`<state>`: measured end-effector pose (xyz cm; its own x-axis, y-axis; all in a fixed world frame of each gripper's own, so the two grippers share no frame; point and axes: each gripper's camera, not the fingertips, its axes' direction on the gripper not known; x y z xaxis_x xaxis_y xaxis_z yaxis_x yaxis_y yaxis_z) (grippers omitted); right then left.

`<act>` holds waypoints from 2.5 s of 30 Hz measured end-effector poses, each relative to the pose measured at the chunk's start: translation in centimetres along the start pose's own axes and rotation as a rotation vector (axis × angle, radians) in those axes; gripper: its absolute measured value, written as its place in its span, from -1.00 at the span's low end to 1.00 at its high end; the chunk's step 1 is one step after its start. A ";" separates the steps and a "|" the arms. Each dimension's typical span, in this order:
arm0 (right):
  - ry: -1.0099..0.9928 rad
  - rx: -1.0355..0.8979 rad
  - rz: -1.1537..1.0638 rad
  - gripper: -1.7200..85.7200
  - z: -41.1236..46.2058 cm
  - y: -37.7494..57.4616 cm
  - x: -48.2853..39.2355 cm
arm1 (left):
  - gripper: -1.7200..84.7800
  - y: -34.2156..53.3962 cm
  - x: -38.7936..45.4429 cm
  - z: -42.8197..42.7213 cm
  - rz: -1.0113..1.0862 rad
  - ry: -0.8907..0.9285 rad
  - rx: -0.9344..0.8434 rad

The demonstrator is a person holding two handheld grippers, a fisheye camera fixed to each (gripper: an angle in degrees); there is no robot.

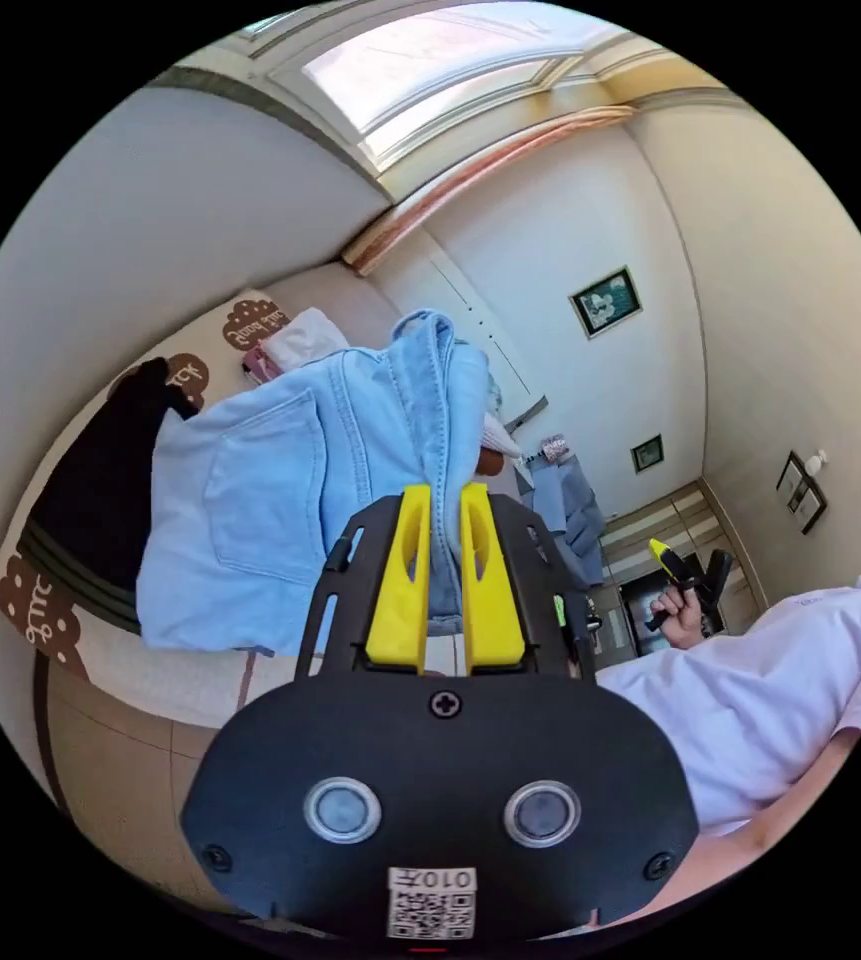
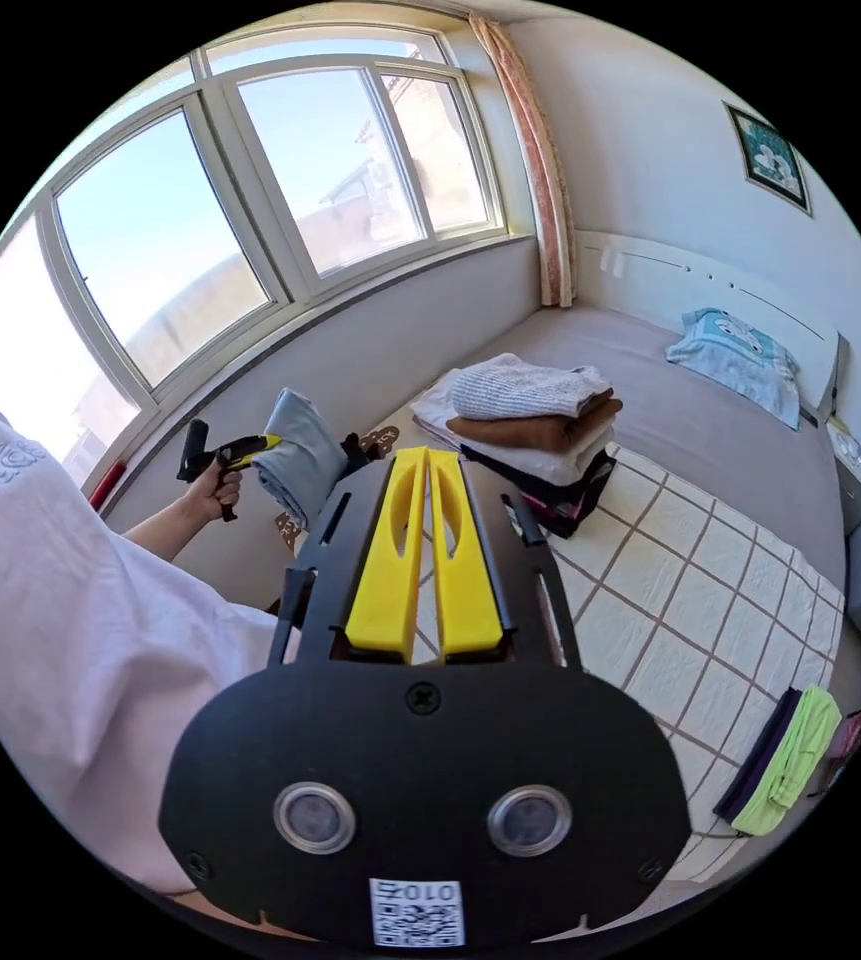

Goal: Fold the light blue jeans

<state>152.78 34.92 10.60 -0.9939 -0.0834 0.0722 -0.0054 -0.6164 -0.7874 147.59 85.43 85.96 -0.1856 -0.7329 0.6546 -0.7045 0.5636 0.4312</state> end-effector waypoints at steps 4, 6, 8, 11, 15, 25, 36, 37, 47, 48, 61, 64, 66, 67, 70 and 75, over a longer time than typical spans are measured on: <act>-0.161 0.116 -0.105 -0.51 -3.1 0.2 0.6 | -0.81 0.4 10.2 3.0 0.158 0.063 -0.057; -0.192 0.089 -0.162 -0.47 -4.2 -0.2 0.6 | -0.80 1.9 15.4 6.7 0.163 0.165 -0.059; -0.220 0.042 -0.238 -0.47 -5.5 -0.3 0.3 | -0.80 3.4 18.6 10.1 0.134 0.265 -0.051; -0.153 -0.022 -0.322 -0.50 -8.0 0.1 0.4 | -0.80 5.8 23.9 16.3 0.092 0.400 -0.049; 0.035 -0.008 -0.233 -0.61 -12.8 2.2 4.7 | -0.80 8.5 32.4 24.2 0.169 0.448 -0.106; -0.449 0.246 0.106 -0.74 -25.2 9.6 24.7 | -0.74 14.5 45.5 38.3 0.287 0.546 -0.248; -0.579 0.242 0.282 -0.76 -28.2 11.2 32.9 | -0.67 27.0 55.2 44.1 0.723 0.076 -0.305; -0.549 0.228 0.286 -0.76 -28.4 10.8 33.1 | -0.66 27.6 55.5 44.4 0.723 0.045 -0.282; -0.472 0.296 0.251 -0.74 -31.9 8.6 35.3 | -0.78 28.4 55.5 48.2 0.786 0.146 -0.174; -0.496 0.302 0.284 -0.75 -31.8 8.7 36.1 | -0.79 28.0 54.8 48.6 0.782 0.199 -0.198; -0.480 0.522 0.643 -0.82 -34.4 15.5 45.7 | -0.86 20.5 44.8 47.0 0.452 0.505 -0.065; -0.257 0.315 0.727 -0.71 -34.0 18.9 48.0 | -0.86 19.0 45.5 45.7 0.478 0.482 -0.023; -0.086 0.153 0.841 -0.62 -33.2 21.4 49.0 | -0.87 18.4 46.5 45.6 0.500 0.467 -0.012; -0.028 0.075 0.896 -0.60 -32.8 22.7 49.2 | -0.87 18.4 46.7 45.6 0.506 0.467 -0.009; -0.054 0.068 0.796 -0.59 -32.9 21.4 47.2 | -0.87 18.9 47.9 47.3 0.531 0.470 -0.065; -0.338 0.199 0.368 -0.59 -33.2 12.8 41.5 | -0.87 22.2 50.9 54.0 0.544 0.535 -0.253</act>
<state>107.80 49.54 -16.83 -0.8352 -0.5490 0.0325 0.3899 -0.6328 -0.6689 85.51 40.04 95.27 -0.0592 -0.0850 0.9946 -0.4210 0.9055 0.0523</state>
